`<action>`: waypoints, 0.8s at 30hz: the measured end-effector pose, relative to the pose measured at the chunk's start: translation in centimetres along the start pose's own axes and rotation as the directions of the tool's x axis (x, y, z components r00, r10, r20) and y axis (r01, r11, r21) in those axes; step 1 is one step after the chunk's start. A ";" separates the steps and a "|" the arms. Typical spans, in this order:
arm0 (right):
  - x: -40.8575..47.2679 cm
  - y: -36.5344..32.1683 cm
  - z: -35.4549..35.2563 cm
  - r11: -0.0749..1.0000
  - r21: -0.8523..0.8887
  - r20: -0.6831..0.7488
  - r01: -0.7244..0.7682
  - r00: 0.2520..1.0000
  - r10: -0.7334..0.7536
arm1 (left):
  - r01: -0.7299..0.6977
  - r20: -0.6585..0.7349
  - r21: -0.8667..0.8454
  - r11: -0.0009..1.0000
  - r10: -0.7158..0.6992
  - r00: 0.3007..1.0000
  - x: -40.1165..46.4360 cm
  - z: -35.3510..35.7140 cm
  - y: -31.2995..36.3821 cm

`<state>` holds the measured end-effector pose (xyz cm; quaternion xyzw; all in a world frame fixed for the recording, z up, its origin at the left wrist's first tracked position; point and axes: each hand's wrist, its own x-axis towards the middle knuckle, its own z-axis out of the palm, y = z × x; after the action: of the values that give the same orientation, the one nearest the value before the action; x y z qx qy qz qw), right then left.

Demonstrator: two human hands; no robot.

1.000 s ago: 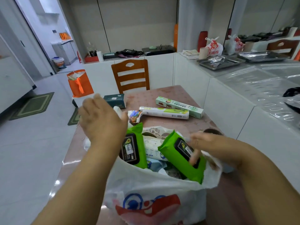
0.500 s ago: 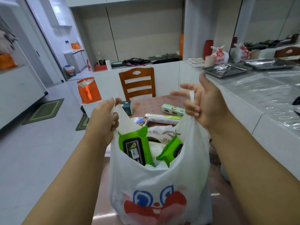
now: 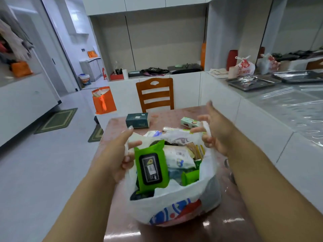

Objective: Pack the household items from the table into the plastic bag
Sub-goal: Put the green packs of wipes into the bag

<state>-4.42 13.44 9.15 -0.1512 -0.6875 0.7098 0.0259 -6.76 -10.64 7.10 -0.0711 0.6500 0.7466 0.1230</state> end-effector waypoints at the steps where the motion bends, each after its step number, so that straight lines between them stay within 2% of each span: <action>1: 0.3 0.6 0.2 1.000 -0.021 -0.009 -0.024 1.000 0.024 | 0.012 -0.012 0.027 1.000 -0.012 1.000 0.5 0.0 -0.4; 5: 0.3 -0.4 -0.3 0.999 0.030 -0.051 0.031 0.998 -0.030 | -0.024 -0.016 0.023 0.999 0.024 1.000 1.2 -0.1 0.7; 9: -1.5 -2.7 -2.2 0.979 0.151 -0.027 0.137 0.991 -0.134 | -0.088 0.144 -0.208 0.974 0.119 0.982 -0.8 -0.9 2.2; 11: -1.9 -3.2 -2.5 0.978 0.133 -0.022 0.158 0.987 -0.156 | -0.122 0.166 -0.198 0.973 0.156 0.974 -1.1 -1.1 2.5; 15: -0.3 -2.0 -1.2 0.988 -0.152 -0.080 0.030 0.996 -0.042 | -0.036 -0.003 -0.013 0.999 0.036 0.999 0.7 -0.5 1.3; 18: 0.3 -1.2 -0.5 0.931 -0.365 -0.078 -0.016 0.997 -0.013 | -0.001 -0.064 0.008 1.000 0.002 0.998 1.7 -0.9 0.3; 20: 0.1 -1.4 -0.2 0.805 -0.594 -0.132 -0.014 0.988 -0.081 | 0.007 -0.068 0.044 0.999 -0.004 0.998 2.0 -1.1 0.5; 22: -0.1 -2.3 0.3 0.600 -0.800 -0.203 -0.010 0.945 -0.256 | 0.000 -0.138 0.180 0.984 0.025 0.990 2.2 -1.2 1.2; 24: -0.9 -4.4 1.4 0.515 -0.850 -0.149 0.108 0.889 -0.434 | -0.075 -0.261 0.343 0.936 0.172 0.950 2.6 -1.5 2.1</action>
<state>-4.65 12.10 13.64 -0.1555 -0.9366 0.2541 0.1843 -9.88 -12.10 8.16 -0.1159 0.7795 0.6155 -0.0101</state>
